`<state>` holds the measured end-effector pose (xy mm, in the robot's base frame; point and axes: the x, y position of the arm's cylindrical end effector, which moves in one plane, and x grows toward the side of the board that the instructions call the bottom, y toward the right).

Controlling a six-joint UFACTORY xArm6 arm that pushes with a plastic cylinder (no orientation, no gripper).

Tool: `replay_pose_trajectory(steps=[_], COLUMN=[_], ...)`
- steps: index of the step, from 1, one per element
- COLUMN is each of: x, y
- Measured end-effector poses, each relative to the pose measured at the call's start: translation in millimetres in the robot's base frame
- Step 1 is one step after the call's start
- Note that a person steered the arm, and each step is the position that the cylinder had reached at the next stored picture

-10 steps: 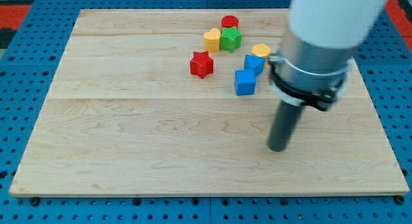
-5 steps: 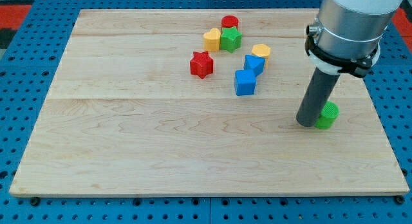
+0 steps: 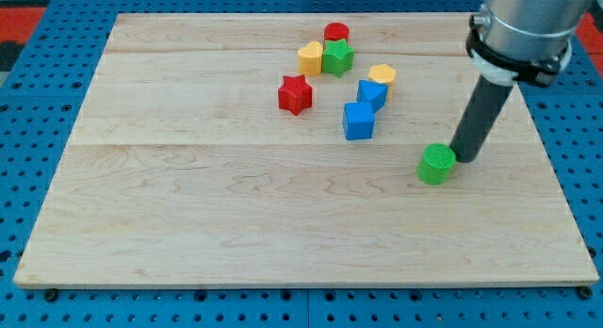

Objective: Place the green circle to the bottom right of the board

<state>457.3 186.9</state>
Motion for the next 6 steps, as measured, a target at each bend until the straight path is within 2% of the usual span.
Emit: replay_pose_trajectory(steps=[1, 2, 3, 5, 6], x=[0, 6, 16, 16, 39], y=[-46, -64, -25, -111, -81])
